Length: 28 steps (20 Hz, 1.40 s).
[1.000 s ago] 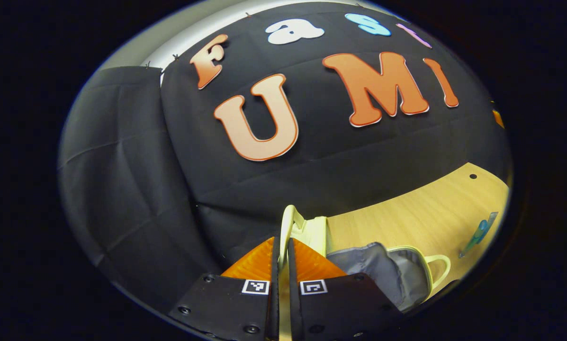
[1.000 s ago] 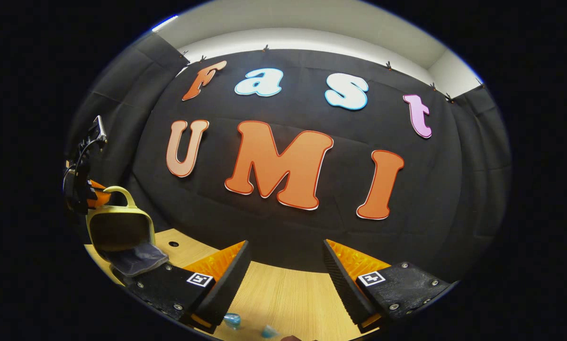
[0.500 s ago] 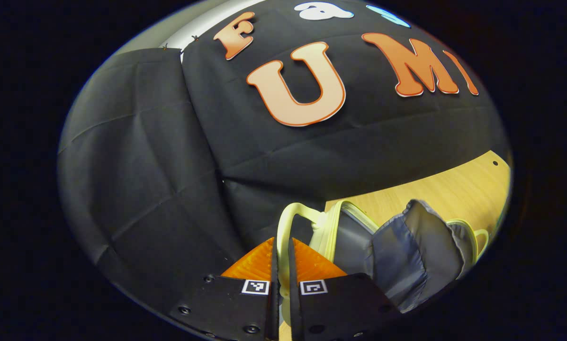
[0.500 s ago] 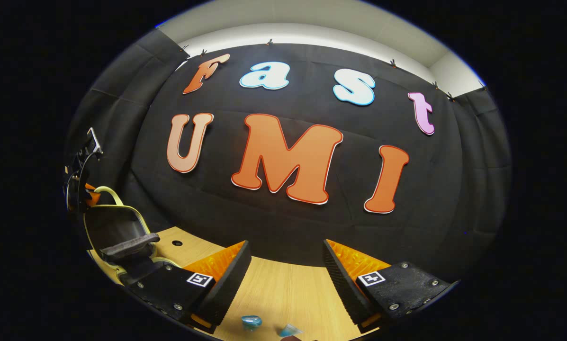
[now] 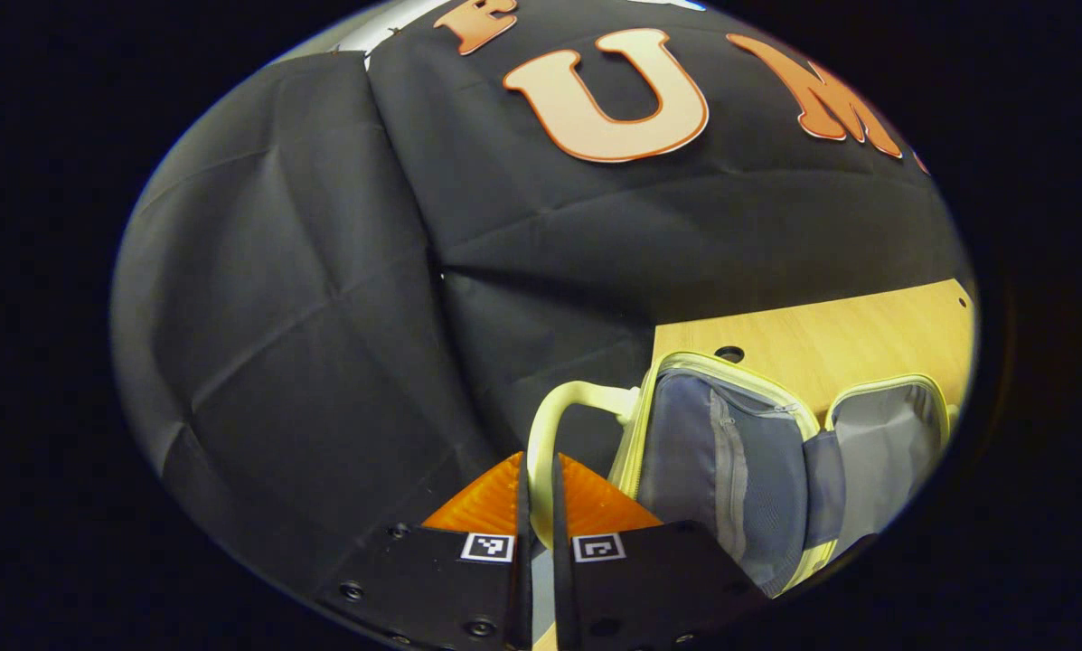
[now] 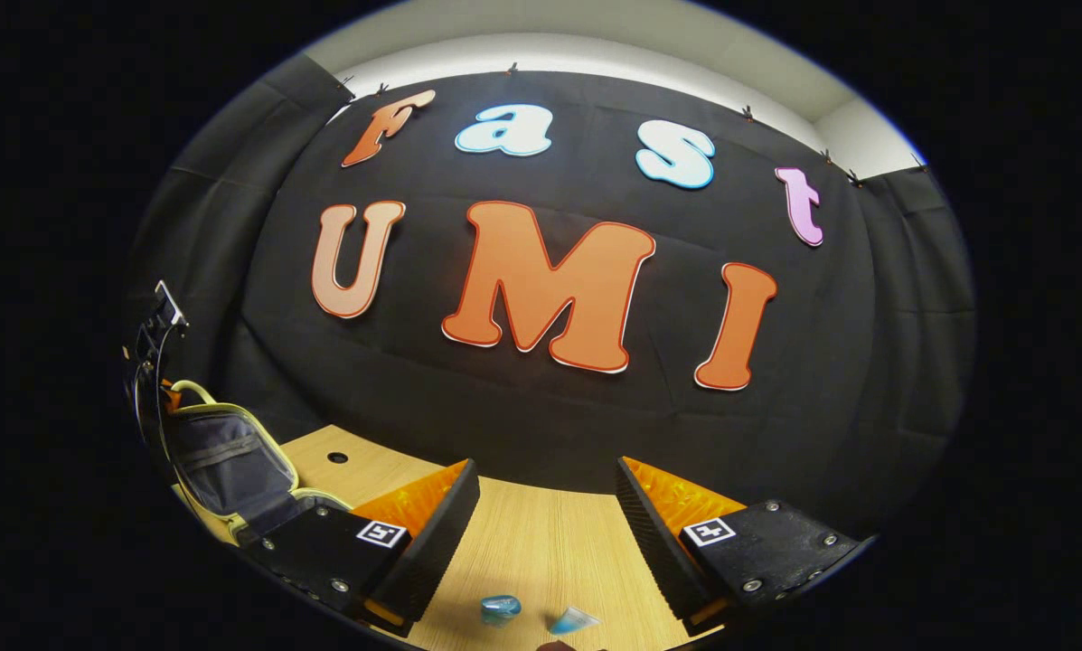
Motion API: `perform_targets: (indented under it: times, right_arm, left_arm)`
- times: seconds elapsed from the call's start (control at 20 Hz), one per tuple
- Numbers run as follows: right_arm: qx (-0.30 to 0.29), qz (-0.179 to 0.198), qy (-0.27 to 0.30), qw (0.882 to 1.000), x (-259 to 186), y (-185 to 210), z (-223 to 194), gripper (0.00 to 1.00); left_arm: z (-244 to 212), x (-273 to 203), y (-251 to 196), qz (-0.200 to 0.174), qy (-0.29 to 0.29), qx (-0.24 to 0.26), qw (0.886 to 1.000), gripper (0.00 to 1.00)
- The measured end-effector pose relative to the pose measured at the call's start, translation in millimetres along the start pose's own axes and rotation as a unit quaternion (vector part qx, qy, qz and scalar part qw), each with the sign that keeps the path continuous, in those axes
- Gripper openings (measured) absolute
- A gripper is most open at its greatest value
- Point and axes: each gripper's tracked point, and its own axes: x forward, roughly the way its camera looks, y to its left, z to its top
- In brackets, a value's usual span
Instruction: First open the suitcase, pack the skin care products into it, and then close the suitcase.
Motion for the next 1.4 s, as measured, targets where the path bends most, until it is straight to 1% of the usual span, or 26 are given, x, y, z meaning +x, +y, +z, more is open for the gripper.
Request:
perform_targets:
  times: [0.05, 0.1, 0.2, 0.3, 0.35, 0.4, 0.45, 0.6, 0.65, 0.75, 0.8, 0.85, 0.9, 0.95, 1.0, 1.1, 1.15, 1.2, 1.3, 1.35, 1.4]
  right_arm:
    - [0.001, -0.003, 0.001, 1.0, -0.9, -1.0, -0.5, 0.96]
    - [0.002, -0.004, 0.002, 1.0, -1.1, -2.0, -0.5, 0.95]
    - [0.004, -0.006, 0.003, 1.0, -1.4, -3.7, -0.7, 0.95]
    - [0.003, -0.007, 0.001, 1.0, -1.9, -7.1, 0.5, 0.95]
    - [0.003, -0.006, -0.001, 1.0, -2.6, -9.3, 1.1, 0.95]
    - [0.004, -0.005, -0.003, 1.0, -3.6, -11.3, 1.5, 0.95]
    - [0.003, -0.003, -0.005, 1.0, -4.0, -13.0, 2.2, 0.95]
    - [-0.001, -0.004, -0.012, 1.0, -7.1, -25.9, 4.7, 0.95]
    - [-0.001, -0.003, -0.015, 1.0, -7.4, -29.4, 5.3, 0.95]
    - [-0.001, -0.004, -0.022, 1.0, -10.1, -40.0, 6.2, 0.95]
    - [-0.001, -0.003, -0.025, 1.0, -11.0, -45.0, 7.6, 0.95]
    - [-0.001, -0.003, -0.028, 1.0, -12.1, -50.0, 7.0, 0.95]
    - [-0.001, -0.002, -0.031, 1.0, -13.5, -54.8, 6.5, 0.95]
    - [-0.001, -0.001, -0.033, 0.999, -14.3, -59.5, 5.7, 0.95]
    - [0.0, 0.002, -0.033, 0.999, -16.3, -62.9, 4.4, 0.95]
    - [0.003, 0.008, -0.033, 0.999, -18.8, -70.3, -0.4, 0.95]
    - [0.003, 0.011, -0.032, 0.999, -20.6, -74.0, -2.6, 0.95]
    - [0.004, 0.015, -0.03, 0.999, -22.3, -77.1, -5.5, 0.95]
    - [0.003, 0.024, -0.031, 0.999, -25.0, -80.8, -8.5, 0.95]
    - [0.001, 0.027, -0.03, 0.999, -26.3, -84.1, -10.8, 0.95]
    - [-0.001, 0.027, -0.031, 0.999, -26.3, -88.2, -11.8, 0.95]
  left_arm:
    - [-0.9, 1.8, 6.4, 0.016, 0.003, -0.002, 1.0, 0.1]
    - [-1.8, 2.2, 11.4, 0.03, 0.001, 0.002, 1.0, 0.15]
    - [6.7, -5.1, 11.6, 0.031, -0.015, -0.005, 0.999, 0.18]
    - [11.9, -14.9, 2.1, 0.021, -0.027, -0.012, 0.999, 0.16]
    - [19.1, -22.2, -2.5, 0.017, -0.034, -0.016, 0.999, 0.22]
    - [29.7, -31.4, -9.9, 0.012, -0.047, -0.023, 0.999, 0.36]
    - [41.4, -38.7, -15.1, 0.011, -0.061, -0.028, 0.998, 0.31]
    - [76.6, -66.5, -35.2, -0.004, -0.115, -0.035, 0.993, 0.65]
    - [91.7, -80.1, -44.4, -0.013, -0.134, -0.036, 0.99, 0.66]
    - [123.1, -103.8, -63.6, -0.026, -0.171, -0.033, 0.984, 0.74]
    - [137.7, -117.9, -75.7, -0.034, -0.188, -0.032, 0.981, 0.82]
    - [152.4, -130.9, -86.6, -0.044, -0.202, -0.033, 0.978, 0.86]
    - [162.4, -145.0, -103.7, -0.059, -0.213, -0.035, 0.975, 0.88]
    - [172.9, -158.3, -119.7, -0.07, -0.224, -0.037, 0.971, 0.92]
    - [181.2, -172.1, -138.5, -0.089, -0.233, -0.04, 0.968, 0.95]
    - [200.0, -201.9, -167.1, -0.111, -0.253, -0.053, 0.959, 1.0]
    - [209.4, -217.8, -183.3, -0.125, -0.265, -0.061, 0.954, 0.98]
    - [219.8, -232.2, -195.5, -0.134, -0.277, -0.071, 0.949, 1.0]
    - [241.3, -250.8, -215.5, -0.152, -0.292, -0.084, 0.94, 0.98]
    - [251.0, -256.9, -223.4, -0.16, -0.298, -0.091, 0.937, 1.0]
    - [259.2, -265.3, -233.1, -0.165, -0.303, -0.098, 0.933, 1.0]
